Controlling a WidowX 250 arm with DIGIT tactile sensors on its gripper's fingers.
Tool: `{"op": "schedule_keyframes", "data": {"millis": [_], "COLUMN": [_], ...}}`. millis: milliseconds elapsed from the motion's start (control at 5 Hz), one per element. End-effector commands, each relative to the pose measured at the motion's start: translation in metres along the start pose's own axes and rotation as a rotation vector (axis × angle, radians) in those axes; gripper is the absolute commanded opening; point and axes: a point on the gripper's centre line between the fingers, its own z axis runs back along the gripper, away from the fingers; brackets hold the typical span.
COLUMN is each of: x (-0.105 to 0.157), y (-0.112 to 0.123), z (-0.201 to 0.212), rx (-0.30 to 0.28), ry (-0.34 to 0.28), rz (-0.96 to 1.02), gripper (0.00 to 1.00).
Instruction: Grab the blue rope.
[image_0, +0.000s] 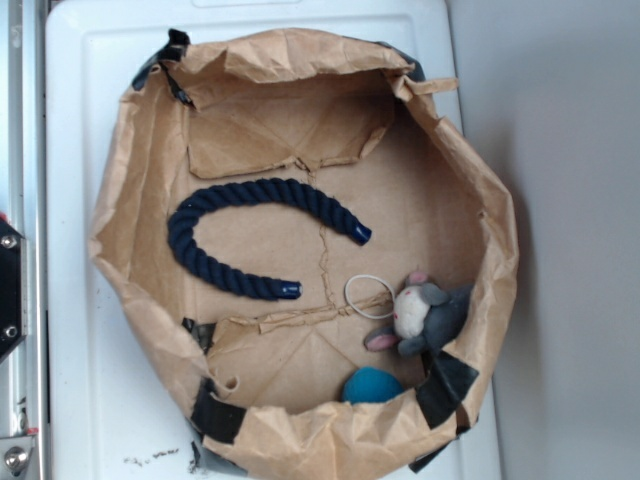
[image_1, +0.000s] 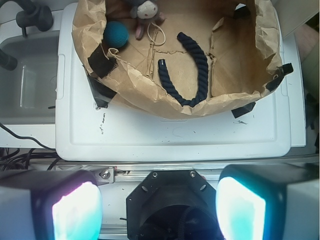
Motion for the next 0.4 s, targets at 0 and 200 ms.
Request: {"op": "schedule_keyframes", "data": {"millis": [0,200], "x": [0.0,0.049], "y": [0.0,-0.007], "z": [0.0,-0.007], "rx": [0.0,-0.024], "ry": [0.0,-0.028], "rz": [0.0,-0.011], "gripper": [1.0,1.0]}}
